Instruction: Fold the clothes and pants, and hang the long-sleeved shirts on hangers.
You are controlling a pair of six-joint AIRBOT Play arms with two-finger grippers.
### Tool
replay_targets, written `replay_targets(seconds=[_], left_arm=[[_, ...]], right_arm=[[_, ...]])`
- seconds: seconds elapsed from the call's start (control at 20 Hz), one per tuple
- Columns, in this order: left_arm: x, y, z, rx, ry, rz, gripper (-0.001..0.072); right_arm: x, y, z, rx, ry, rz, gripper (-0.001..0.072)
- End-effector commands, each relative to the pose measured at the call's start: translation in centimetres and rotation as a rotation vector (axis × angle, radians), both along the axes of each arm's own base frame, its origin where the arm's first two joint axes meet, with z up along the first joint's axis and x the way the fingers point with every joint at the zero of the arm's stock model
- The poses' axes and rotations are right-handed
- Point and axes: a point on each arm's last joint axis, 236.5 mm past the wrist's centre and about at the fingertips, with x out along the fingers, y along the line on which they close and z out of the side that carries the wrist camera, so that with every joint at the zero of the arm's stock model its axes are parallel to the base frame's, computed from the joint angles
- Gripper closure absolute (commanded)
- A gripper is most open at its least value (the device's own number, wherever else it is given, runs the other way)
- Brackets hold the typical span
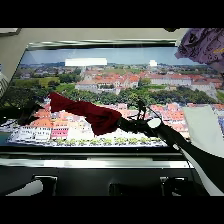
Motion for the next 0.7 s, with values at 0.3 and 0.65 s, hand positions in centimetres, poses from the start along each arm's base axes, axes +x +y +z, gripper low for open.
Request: replay_targets(seconds=[0.3, 0.65], left_arm=[[4.1, -1.1, -6.1, -0.137, -0.081, 0.059, 0.0113], [6.3, -0.9, -6.8, -0.057, -0.135, 0.096, 0.0114]], right_arm=[[-1.3, 0.7, 0.6, 0.030, 0.037, 0.038, 0.0688], [-1.7, 0.9, 0.7, 0.035, 0.047, 0.052, 0.0688]])
